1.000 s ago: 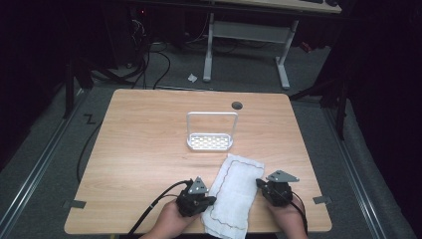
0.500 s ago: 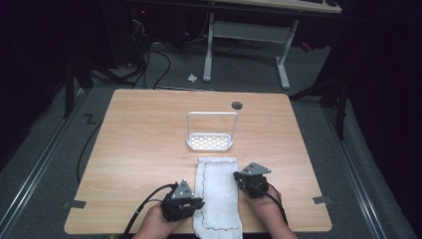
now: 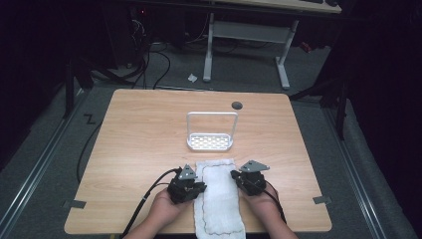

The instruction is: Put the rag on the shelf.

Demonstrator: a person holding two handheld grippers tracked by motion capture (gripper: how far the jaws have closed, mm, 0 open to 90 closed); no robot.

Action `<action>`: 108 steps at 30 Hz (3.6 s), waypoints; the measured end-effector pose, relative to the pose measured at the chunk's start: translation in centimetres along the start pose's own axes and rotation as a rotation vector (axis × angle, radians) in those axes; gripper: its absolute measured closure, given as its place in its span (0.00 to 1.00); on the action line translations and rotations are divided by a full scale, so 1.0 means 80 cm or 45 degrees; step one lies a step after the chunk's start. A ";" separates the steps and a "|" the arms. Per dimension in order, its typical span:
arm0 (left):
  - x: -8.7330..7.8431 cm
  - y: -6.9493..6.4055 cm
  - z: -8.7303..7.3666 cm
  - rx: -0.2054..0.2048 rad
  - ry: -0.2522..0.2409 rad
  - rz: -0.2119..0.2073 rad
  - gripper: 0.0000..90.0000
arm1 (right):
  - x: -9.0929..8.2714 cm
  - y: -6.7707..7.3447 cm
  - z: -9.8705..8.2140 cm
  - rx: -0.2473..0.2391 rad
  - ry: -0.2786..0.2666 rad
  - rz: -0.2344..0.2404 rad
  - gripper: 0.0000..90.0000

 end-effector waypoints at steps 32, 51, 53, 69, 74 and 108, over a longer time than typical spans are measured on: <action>0.014 0.039 0.027 -0.142 -0.101 0.243 0.85 | -0.029 0.005 -0.018 0.021 -0.095 0.080 0.74; 0.012 0.048 0.025 -0.269 -0.123 0.066 0.92 | 0.014 0.005 0.019 0.042 0.051 0.062 0.54; 0.012 0.048 0.025 -0.270 -0.124 0.065 0.92 | 0.015 0.004 0.017 0.059 0.040 0.089 0.57; 0.011 0.048 0.024 -0.276 -0.124 0.074 0.92 | 0.013 0.019 0.012 0.018 -0.008 0.129 0.92; 0.006 0.049 0.025 -0.286 -0.172 0.070 0.93 | 0.006 0.021 0.017 0.028 -0.051 0.122 0.93; -0.119 0.037 0.110 -0.177 -0.559 0.146 0.93 | -0.109 0.014 0.110 -0.021 -0.462 0.014 0.93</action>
Point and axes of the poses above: each handheld gripper's, and its own axes: x roughly forward along the jaws, z roughly out of its top, y roughly to its left, the point moved 8 cm from there along x, roughly forward along the jaws, and after that the axes turned 14 degrees about y, right-handed, at the moved point
